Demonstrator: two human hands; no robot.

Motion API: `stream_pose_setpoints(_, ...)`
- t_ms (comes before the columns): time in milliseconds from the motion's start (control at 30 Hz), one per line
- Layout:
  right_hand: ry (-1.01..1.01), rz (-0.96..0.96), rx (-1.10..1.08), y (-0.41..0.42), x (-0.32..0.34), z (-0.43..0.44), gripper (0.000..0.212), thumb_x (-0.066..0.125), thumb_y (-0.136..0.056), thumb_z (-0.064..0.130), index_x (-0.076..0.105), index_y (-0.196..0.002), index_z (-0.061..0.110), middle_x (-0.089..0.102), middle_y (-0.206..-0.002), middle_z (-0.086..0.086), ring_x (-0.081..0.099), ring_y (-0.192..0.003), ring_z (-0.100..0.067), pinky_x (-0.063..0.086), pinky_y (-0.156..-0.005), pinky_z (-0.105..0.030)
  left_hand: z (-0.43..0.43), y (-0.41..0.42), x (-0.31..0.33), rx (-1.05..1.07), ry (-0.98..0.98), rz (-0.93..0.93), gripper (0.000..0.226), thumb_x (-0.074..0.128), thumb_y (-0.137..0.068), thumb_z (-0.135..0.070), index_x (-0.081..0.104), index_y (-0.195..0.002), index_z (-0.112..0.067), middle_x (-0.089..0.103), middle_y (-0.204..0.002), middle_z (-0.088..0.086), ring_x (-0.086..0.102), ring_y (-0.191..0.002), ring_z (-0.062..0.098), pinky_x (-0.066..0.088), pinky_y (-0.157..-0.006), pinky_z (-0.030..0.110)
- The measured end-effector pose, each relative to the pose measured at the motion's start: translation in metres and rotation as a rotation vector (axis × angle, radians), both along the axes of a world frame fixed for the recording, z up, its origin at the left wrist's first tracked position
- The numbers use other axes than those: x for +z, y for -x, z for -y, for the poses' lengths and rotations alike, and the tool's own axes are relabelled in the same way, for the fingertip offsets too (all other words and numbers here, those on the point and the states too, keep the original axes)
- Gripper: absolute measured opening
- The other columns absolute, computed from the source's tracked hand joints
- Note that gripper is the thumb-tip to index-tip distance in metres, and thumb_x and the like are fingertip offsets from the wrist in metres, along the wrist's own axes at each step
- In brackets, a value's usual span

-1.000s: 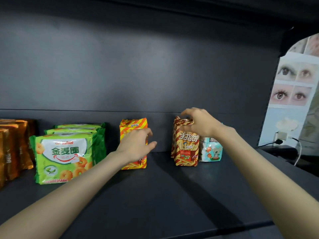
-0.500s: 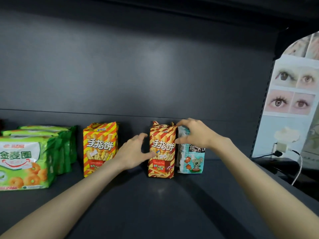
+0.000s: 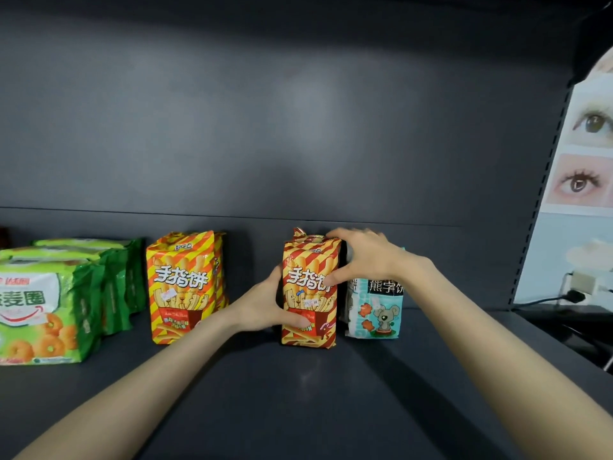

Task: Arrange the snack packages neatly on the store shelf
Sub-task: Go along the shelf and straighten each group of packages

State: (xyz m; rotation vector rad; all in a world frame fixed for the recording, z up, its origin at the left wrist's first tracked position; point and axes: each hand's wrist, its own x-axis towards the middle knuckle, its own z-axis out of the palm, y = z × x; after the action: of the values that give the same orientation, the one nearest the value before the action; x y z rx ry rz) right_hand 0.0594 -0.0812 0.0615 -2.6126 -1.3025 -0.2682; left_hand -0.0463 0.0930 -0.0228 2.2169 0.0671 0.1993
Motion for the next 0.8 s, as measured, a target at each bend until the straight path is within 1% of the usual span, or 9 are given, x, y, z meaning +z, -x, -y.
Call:
stream_pose_setpoints(67,-0.002,-0.017,0.007,-0.004,0.001,-0.002,0.086,0.073,-0.068,0.056,0.036,-0.139,0.026,0.051,-0.137,0.000,0.039,-0.131,-0.028,0.019,-0.113,-0.051,-0.004,-0.006,-0.001,-0.018,0.019,-0.003,0.097,0.082,-0.069,-0.022,0.014,-0.136,-0.037,0.051,-0.116,-0.022,0.054,-0.107,0.000,0.050,-0.091,0.024)
stream_pose_setpoints(133,-0.003,-0.027,0.010,-0.006,0.002,-0.003,0.085,0.073,-0.068,0.056,0.037,-0.138,0.025,0.053,-0.135,0.002,0.040,-0.131,-0.027,0.016,-0.113,-0.051,-0.006,-0.010,-0.002,-0.044,0.043,-0.006,0.101,0.083,-0.068,-0.021,0.012,-0.138,-0.037,0.050,-0.122,-0.018,0.053,-0.115,0.005,0.047,-0.100,0.030)
stream_pose_setpoints(167,-0.001,-0.028,0.008,-0.008,0.003,-0.003,0.084,0.073,-0.068,0.056,0.038,-0.137,0.025,0.054,-0.134,0.002,0.040,-0.130,-0.027,0.015,-0.113,-0.051,-0.006,-0.012,-0.003,-0.062,0.057,-0.010,0.101,0.082,-0.069,-0.020,0.010,-0.139,-0.037,0.050,-0.124,-0.018,0.053,-0.115,0.004,0.047,-0.099,0.028)
stream_pose_setpoints(233,0.003,-0.026,0.001,-0.008,0.004,-0.004,0.083,0.073,-0.068,0.056,0.040,-0.137,0.024,0.056,-0.132,0.002,0.040,-0.130,-0.027,0.011,-0.114,-0.052,-0.006,-0.014,-0.004,-0.102,0.086,-0.014,0.100,0.080,-0.072,-0.016,0.007,-0.138,-0.037,0.048,-0.122,-0.020,0.054,-0.109,-0.002,0.049,-0.087,0.015)
stream_pose_setpoints(300,-0.004,-0.029,-0.003,-0.008,0.003,-0.004,0.081,0.074,-0.068,0.055,0.042,-0.136,0.023,0.057,-0.131,0.002,0.040,-0.131,-0.027,0.009,-0.114,-0.053,-0.005,-0.016,-0.006,-0.124,0.107,-0.005,0.099,0.078,-0.074,-0.013,0.006,-0.138,-0.037,0.048,-0.121,-0.021,0.054,-0.105,-0.006,0.049,-0.077,0.008)
stream_pose_setpoints(500,-0.029,-0.016,-0.003,-0.002,0.003,-0.010,0.076,0.074,-0.069,0.052,0.046,-0.133,0.023,0.054,-0.133,0.002,0.034,-0.135,-0.023,0.002,-0.114,-0.053,-0.012,-0.015,-0.011,-0.120,0.122,0.043,0.099,0.078,-0.074,-0.014,0.008,-0.142,-0.033,0.048,-0.122,-0.022,0.054,-0.104,-0.010,0.048,-0.077,0.006)
stream_pose_setpoints(667,-0.037,-0.062,0.024,0.004,0.001,-0.027,0.074,0.075,-0.072,0.047,0.044,-0.134,0.022,0.055,-0.132,0.001,0.041,-0.130,-0.024,0.012,-0.115,-0.053,-0.024,-0.007,-0.014,-0.082,0.121,0.061,0.100,0.077,-0.075,-0.014,0.007,-0.144,-0.031,0.047,-0.118,-0.025,0.053,-0.100,-0.013,0.047,-0.073,0.003)
stream_pose_setpoints(733,-0.047,-0.107,0.054,0.008,0.001,-0.034,0.073,0.076,-0.072,0.043,0.044,-0.134,0.020,0.056,-0.131,0.000,0.045,-0.128,-0.024,0.022,-0.114,-0.050,-0.028,-0.002,-0.014,-0.061,0.119,0.067,0.100,0.077,-0.075,-0.015,0.005,-0.144,-0.031,0.047,-0.117,-0.026,0.052,-0.100,-0.011,0.047,-0.073,0.004)
stream_pose_setpoints(800,-0.073,-0.185,0.086,0.012,0.001,-0.039,0.074,0.077,-0.073,0.036,0.043,-0.135,0.017,0.056,-0.131,-0.002,0.049,-0.124,-0.022,0.035,-0.109,-0.040,-0.033,0.002,-0.014,-0.043,0.116,0.075,0.101,0.077,-0.075,-0.016,0.004,-0.144,-0.032,0.046,-0.116,-0.026,0.052,-0.100,-0.010,0.048,-0.073,0.005)
